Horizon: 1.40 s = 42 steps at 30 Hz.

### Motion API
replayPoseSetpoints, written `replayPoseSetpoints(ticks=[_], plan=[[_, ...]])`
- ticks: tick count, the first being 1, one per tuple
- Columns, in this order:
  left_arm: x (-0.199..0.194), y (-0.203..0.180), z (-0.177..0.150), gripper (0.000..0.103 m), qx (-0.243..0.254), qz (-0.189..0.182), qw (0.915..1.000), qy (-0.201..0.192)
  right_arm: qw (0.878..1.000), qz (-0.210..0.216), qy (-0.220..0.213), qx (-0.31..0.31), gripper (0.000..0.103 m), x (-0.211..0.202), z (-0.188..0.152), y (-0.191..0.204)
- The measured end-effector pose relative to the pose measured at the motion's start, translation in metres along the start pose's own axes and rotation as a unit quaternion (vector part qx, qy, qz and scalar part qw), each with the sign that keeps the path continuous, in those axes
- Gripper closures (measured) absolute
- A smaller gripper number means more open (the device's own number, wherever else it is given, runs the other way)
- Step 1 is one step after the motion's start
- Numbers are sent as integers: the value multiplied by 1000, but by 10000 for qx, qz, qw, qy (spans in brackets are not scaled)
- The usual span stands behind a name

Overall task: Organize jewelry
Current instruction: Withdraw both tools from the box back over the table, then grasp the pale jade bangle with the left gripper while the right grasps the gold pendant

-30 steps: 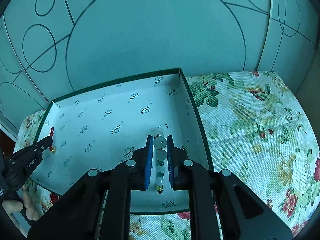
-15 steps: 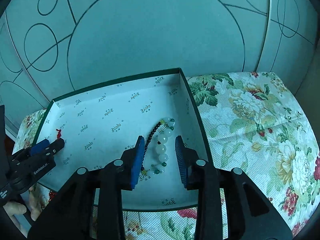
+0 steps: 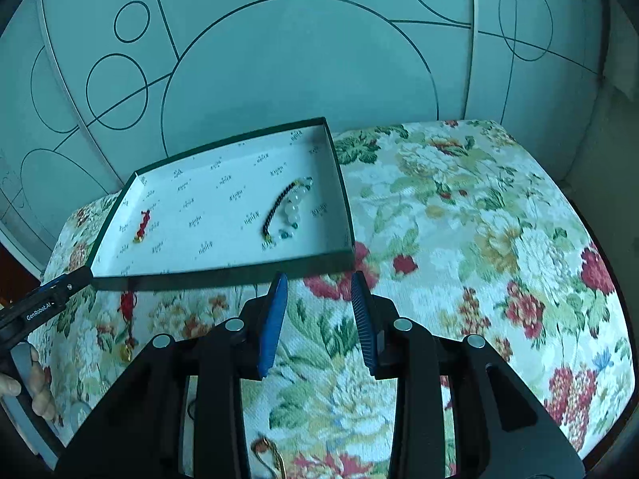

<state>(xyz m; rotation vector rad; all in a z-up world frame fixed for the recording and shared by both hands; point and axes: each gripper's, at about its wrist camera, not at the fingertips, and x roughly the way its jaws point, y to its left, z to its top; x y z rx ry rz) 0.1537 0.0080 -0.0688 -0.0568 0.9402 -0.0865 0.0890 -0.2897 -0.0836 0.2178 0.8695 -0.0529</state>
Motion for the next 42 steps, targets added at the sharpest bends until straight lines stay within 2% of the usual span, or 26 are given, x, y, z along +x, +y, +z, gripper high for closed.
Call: replayPoseSetpoints(ticks=[9, 17, 28, 38, 42], plan=[[-36, 7, -53, 41, -69, 48, 9999, 78, 9995, -88, 286, 22, 70, -32, -64, -12], [-57, 15, -96, 41, -125, 137, 9997, 169, 9990, 31, 424, -133, 70, -52, -103, -6], [-69, 27, -128, 41, -215, 233, 9993, 210, 9974, 237, 517, -449, 70, -51, -120, 26], [-65, 34, -133, 41, -308, 284, 9988, 249, 9962, 95, 668, -560, 70, -34, -127, 34], [-64, 35, -133, 41, -322, 288, 9987, 261, 9957, -47, 582, -713, 73, -33, -129, 38]])
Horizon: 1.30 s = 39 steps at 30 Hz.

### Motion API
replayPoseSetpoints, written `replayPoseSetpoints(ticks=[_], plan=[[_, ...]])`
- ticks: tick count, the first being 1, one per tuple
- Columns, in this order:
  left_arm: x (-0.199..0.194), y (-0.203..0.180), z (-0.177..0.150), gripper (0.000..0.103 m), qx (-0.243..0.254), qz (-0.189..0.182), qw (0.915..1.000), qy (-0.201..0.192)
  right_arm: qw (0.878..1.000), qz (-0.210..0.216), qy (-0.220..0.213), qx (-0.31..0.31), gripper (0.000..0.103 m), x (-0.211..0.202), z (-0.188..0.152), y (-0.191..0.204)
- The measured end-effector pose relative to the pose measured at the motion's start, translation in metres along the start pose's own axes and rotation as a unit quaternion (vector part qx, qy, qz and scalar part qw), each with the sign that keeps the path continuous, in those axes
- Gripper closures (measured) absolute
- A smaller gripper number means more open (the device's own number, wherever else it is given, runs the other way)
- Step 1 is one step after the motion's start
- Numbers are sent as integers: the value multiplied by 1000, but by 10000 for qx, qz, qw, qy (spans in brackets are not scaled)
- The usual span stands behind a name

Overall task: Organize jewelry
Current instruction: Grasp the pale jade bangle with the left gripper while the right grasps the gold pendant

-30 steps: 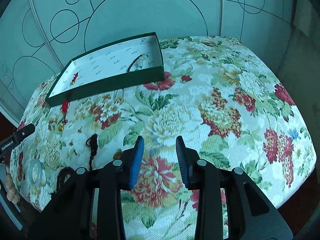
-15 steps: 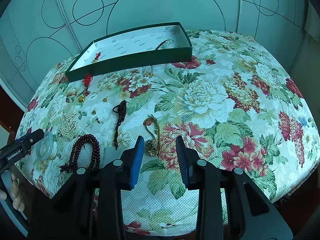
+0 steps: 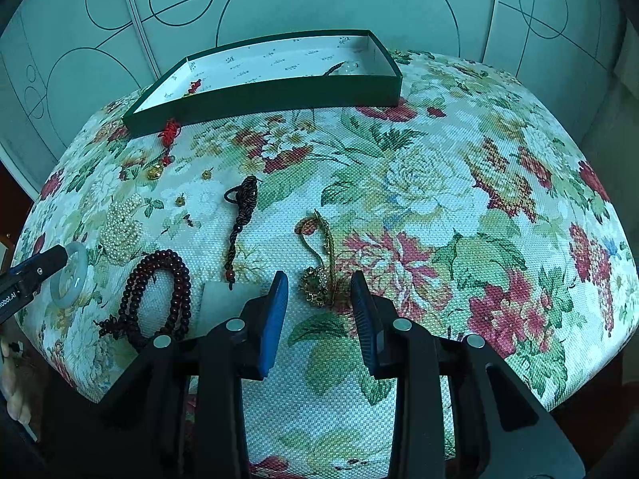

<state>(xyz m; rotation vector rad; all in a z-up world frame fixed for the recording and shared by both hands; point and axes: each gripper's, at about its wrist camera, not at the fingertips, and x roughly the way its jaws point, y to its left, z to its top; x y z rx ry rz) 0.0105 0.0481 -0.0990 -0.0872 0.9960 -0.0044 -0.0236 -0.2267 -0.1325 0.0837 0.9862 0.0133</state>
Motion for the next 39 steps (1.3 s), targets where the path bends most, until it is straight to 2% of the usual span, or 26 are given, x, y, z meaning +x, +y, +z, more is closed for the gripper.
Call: replayPoseSetpoints(ticks=[4, 17, 21, 27, 32, 35, 39], plan=[[1, -2, -1, 41, 13, 2, 10000, 17, 9995, -244, -69, -190, 87, 1, -1, 3], [-3, 0, -5, 40, 8, -76, 10000, -26, 9995, -190, -214, 98, 88, -9, -1, -16], [-2, -7, -7, 27, 42, -236, 9997, 45, 9995, -121, -248, 170, 88, -11, -2, -19], [7, -13, -13, 25, 189, -12, 9998, 86, 9993, -19, -271, 242, 88, -12, -2, -24], [17, -9, -17, 25, 167, 64, 9997, 171, 9989, 35, -290, 363, 88, -14, -3, -31], [18, -9, -20, 25, 241, 125, 9996, 79, 9988, 45, -290, 399, 88, -14, -3, -33], [19, -11, -23, 33, 387, 228, 9990, -12, 9987, 41, -290, 425, 88, -13, -3, -34]])
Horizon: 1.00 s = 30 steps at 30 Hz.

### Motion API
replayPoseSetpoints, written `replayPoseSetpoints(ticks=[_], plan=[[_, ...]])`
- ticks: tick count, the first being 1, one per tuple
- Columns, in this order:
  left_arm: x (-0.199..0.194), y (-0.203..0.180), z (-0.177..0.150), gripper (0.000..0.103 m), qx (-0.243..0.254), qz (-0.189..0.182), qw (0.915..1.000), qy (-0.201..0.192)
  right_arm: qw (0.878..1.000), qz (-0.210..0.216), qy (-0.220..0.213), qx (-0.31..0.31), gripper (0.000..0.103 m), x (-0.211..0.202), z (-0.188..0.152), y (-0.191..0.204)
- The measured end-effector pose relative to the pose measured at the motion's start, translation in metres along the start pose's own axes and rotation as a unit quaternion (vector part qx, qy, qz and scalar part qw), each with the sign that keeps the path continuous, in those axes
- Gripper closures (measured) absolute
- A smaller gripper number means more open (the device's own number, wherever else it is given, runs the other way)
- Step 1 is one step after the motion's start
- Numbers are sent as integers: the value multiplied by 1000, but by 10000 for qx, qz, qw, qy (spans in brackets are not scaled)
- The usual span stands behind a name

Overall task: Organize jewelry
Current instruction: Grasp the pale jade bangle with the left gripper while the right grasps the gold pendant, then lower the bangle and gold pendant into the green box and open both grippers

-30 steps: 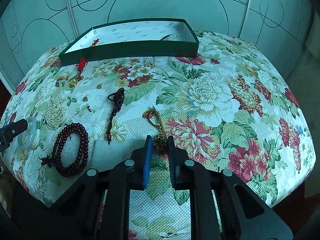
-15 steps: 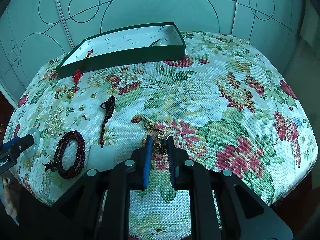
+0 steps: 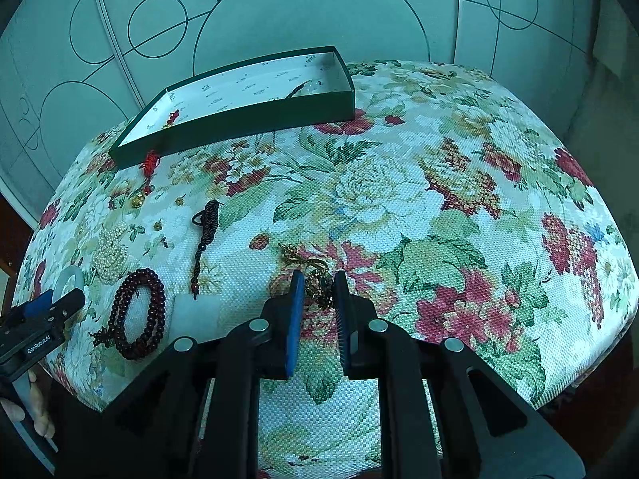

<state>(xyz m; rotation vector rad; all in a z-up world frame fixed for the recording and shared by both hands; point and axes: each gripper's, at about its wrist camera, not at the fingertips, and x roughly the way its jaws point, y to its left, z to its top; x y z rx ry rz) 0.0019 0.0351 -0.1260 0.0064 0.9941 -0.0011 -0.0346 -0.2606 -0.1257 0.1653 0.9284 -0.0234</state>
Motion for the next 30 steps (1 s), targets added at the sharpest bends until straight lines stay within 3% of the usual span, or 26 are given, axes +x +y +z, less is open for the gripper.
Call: replayPoseSetpoints(ticks=[12, 30], plan=[[-1, 2, -2, 34, 5, 35, 9999, -145, 10000, -1, -37, -38, 88, -2, 2, 2], [-26, -8, 27, 34, 57, -125, 9981, -600, 9991, 125, -397, -73, 88, -28, 23, 11]])
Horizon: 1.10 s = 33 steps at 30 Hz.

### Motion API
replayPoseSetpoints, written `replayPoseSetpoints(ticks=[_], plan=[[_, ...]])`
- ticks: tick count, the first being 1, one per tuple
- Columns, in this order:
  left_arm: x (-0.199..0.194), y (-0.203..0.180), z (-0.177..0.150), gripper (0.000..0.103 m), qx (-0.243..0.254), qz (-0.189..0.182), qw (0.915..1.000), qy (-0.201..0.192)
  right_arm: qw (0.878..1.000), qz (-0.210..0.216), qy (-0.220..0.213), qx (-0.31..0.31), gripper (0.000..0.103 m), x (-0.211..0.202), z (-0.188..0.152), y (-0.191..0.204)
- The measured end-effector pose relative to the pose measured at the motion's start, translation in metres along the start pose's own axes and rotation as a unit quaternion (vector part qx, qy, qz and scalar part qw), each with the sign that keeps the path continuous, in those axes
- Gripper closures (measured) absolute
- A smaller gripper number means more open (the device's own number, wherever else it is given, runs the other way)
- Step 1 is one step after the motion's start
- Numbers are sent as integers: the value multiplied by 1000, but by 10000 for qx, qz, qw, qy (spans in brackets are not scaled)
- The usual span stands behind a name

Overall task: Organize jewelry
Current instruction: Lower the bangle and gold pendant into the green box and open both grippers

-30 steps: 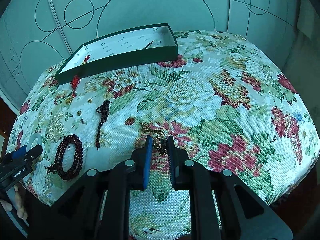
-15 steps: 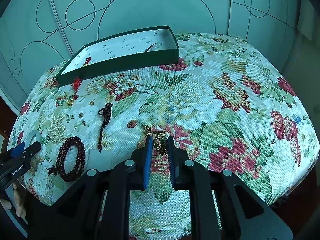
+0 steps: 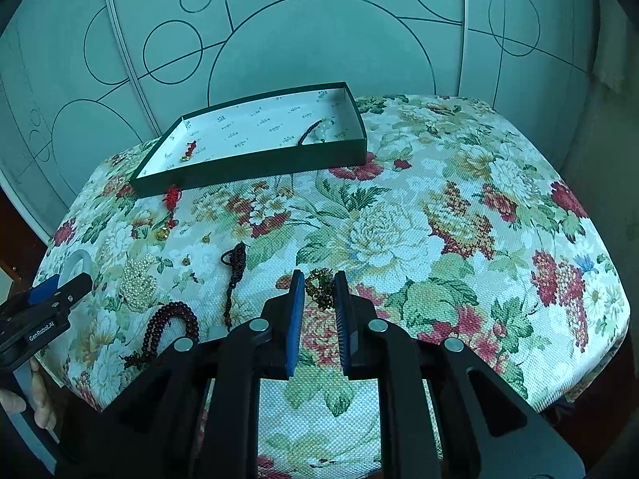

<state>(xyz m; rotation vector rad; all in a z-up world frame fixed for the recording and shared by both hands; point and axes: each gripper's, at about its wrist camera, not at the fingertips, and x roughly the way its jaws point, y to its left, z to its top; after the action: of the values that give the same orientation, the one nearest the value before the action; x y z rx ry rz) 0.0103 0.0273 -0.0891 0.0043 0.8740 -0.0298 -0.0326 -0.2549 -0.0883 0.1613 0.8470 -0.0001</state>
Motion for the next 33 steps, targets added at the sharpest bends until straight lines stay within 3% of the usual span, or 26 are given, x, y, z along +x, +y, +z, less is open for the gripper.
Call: replayPoseSetpoints(ticks=[10, 19, 27, 33], plan=[[0, -12, 31, 34, 95, -123, 9997, -189, 9995, 131, -260, -78, 88, -5, 30, 11], [13, -27, 80, 34, 180, -242, 9985, -448, 9976, 248, -630, -114, 88, 6, 84, 21], [39, -42, 140, 34, 243, -271, 9970, -689, 9954, 299, -899, -115, 88, 37, 144, 28], [78, -53, 177, 34, 277, -204, 9969, -703, 9969, 353, -708, -23, 88, 89, 173, 31]])
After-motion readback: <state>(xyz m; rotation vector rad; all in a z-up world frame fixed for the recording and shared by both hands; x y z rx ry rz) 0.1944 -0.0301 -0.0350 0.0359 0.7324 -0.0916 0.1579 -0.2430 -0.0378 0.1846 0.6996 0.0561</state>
